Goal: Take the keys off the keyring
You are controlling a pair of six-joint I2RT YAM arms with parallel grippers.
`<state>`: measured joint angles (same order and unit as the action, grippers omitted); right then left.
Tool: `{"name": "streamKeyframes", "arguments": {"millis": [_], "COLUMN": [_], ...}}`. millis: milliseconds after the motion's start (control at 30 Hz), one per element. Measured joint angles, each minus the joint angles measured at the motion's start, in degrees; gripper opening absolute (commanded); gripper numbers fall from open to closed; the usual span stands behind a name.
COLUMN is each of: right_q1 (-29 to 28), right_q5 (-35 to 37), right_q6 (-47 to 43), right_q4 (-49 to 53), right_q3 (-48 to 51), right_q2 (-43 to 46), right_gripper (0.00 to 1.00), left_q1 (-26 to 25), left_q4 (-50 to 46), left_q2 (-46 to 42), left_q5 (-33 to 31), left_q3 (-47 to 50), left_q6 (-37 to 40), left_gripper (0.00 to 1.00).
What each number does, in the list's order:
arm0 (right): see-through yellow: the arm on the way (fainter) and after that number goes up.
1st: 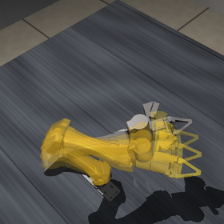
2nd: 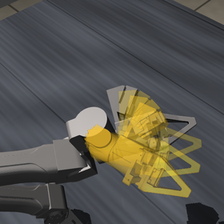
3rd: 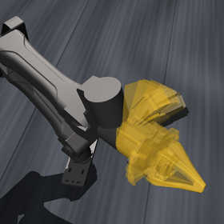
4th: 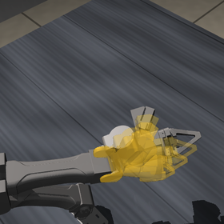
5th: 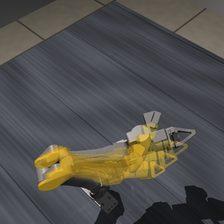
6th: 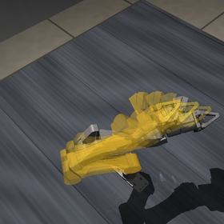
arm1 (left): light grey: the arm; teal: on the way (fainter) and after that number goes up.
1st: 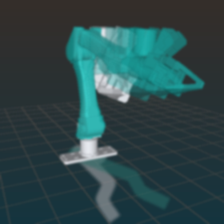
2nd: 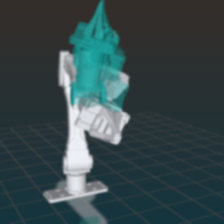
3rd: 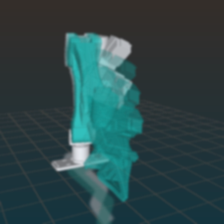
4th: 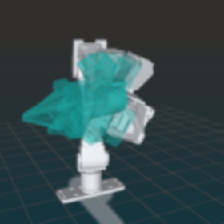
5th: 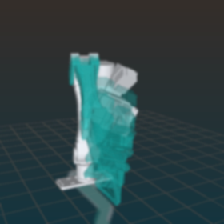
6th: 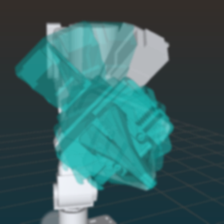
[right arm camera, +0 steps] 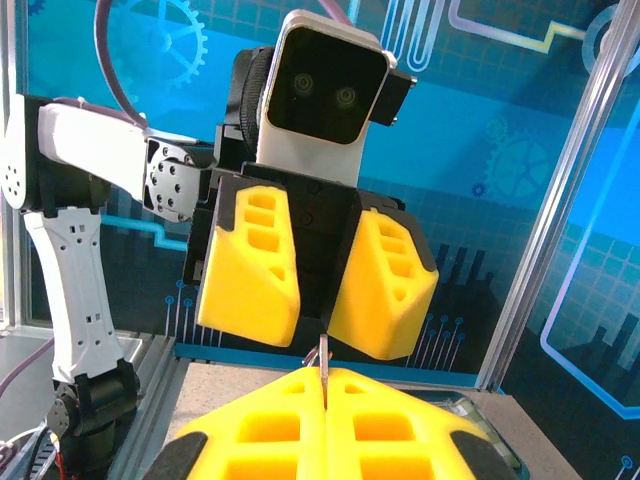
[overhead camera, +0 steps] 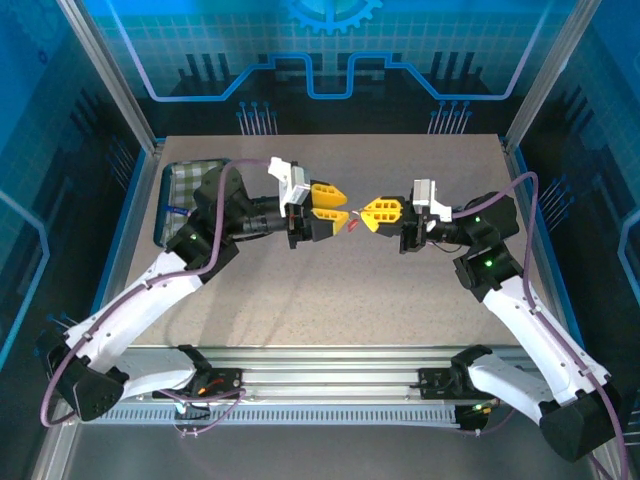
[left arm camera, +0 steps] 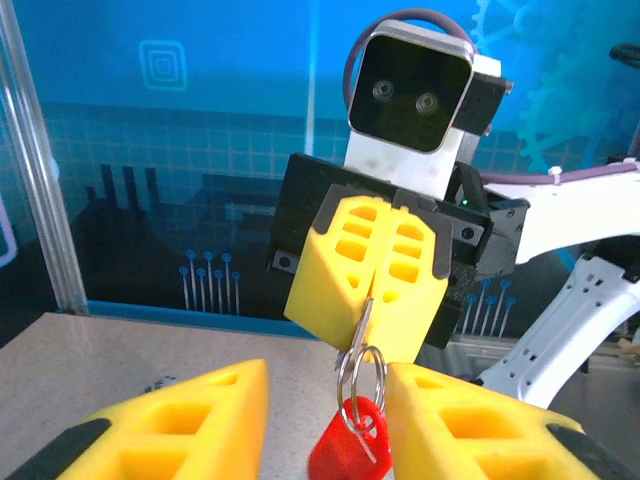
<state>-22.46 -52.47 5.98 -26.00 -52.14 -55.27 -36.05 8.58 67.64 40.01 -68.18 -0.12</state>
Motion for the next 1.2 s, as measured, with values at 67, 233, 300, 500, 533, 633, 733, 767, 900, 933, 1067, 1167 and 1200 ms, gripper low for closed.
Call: {"name": "streamKeyframes", "arguments": {"millis": [67, 233, 300, 500, 533, 633, 733, 767, 900, 933, 1067, 1167, 1200], "right_q1": [0.0, 0.0, 0.0, 0.0, 0.0, 0.0, 0.0, 0.0, -0.1, -0.1, -0.2, -0.4, -0.4], "right_q5": [0.3, 1.2, 1.4, 1.5, 1.5, 1.6, 2.1, 2.2, 2.6, 2.7, 3.3, 4.3, 4.5], "right_q6": [-0.1, -0.4, -0.5, -0.5, -0.5, -0.7, -1.3, -1.6, -2.6, -3.1, -4.3, -5.5, -5.9], "right_q4": [0.0, 0.0, 0.0, 0.0, 0.0, 0.0, 0.3, 0.5, 1.1, 1.1, 1.1, 0.8, 0.7], "right_q3": [0.0, 0.0, 0.0, 0.0, 0.0, 0.0, 0.1, 0.1, 0.2, 0.3, 0.8, 2.1, 2.5], "right_q2": [0.0, 0.2, 0.2, 0.2, 0.3, 0.5, 1.0, 1.2, 1.6, 1.7, 2.1, 2.9, 3.3], "right_gripper": [0.0, 0.0, 0.0, 0.0, 0.0, 0.0, 0.0, 0.0, 0.0, 0.0, 0.0, 0.0, 0.0], "left_q1": [0.0, 0.0, 0.0, 0.0, 0.0, 0.0, 0.0, 0.0, 0.0, 0.0, 0.0, 0.0, 0.0], "left_q4": [-0.5, -1.4, -1.9, -2.5, -2.6, -2.8, -2.7, -2.7, -2.7, -2.7, -2.8, -2.8, -2.9], "left_q2": [0.5, 1.2, 1.4, 1.9, 2.0, 2.3, 2.5, 2.5, 2.6, 2.6, 2.8, 2.8, 2.8], "left_q5": [0.6, 1.7, 1.9, 2.3, 2.4, 2.6, 3.0, 3.0, 3.0, 3.0, 2.6, 2.3, 2.3], "left_q3": [-0.5, -0.8, -0.8, -0.9, -1.1, -1.6, -1.9, -1.9, -2.0, -2.0, -2.0, -2.0, -2.0], "left_q6": [0.0, 0.0, 0.0, 0.2, 0.2, 0.2, 0.2, 0.2, 0.2, 0.2, 0.0, -0.1, -0.2], "left_gripper": [0.3, 0.28, 0.24, 0.15, 0.11, 0.08, 0.0, 0.0, 0.0, 0.0, 0.0, 0.0, 0.0]}}
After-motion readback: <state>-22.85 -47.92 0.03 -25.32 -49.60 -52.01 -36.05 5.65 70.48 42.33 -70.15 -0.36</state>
